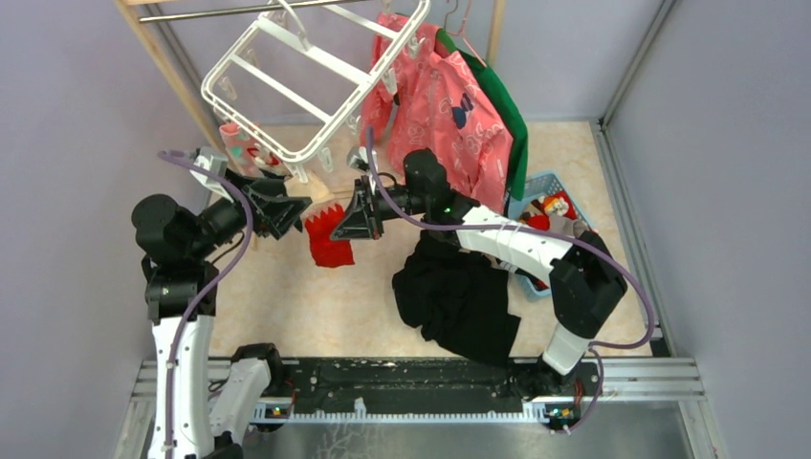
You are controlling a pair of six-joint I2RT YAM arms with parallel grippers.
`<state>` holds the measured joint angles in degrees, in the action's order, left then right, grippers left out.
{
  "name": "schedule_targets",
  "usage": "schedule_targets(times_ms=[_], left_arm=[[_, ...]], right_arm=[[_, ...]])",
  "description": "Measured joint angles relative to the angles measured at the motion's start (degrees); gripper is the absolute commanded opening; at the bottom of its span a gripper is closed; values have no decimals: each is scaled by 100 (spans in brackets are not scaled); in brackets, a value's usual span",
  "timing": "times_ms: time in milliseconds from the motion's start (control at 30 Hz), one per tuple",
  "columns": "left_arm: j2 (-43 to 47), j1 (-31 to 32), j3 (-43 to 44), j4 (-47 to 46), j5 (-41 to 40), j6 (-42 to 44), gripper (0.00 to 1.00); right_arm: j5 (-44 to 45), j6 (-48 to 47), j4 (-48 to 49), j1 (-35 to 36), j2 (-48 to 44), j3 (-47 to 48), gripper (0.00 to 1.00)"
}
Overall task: Remove the socks clipped to the hanger
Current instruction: Remove the sock from the hanger.
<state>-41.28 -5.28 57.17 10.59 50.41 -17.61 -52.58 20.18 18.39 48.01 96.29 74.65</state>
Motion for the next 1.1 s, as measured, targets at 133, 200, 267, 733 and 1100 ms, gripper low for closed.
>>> schedule_targets(times_ms=[133, 200, 267, 733, 1100], left_arm=[[-269, 0, 234, 149, -400, 101, 79], [-387, 0, 313, 170, -566, 101, 78], [-507, 0, 345, 168, -723, 94, 77], [-730, 0, 332, -190, -927, -280, 78], [-769, 4, 302, -302, -938, -356, 78]], right_arm=[[9, -20, -26, 42, 0, 0, 0], [20, -33, -66, 66, 0, 0, 0], [24, -57, -101, 87, 0, 2, 0], [68, -109, -232, 146, 31, 24, 0], [378, -114, -581, 262, 144, 197, 0]])
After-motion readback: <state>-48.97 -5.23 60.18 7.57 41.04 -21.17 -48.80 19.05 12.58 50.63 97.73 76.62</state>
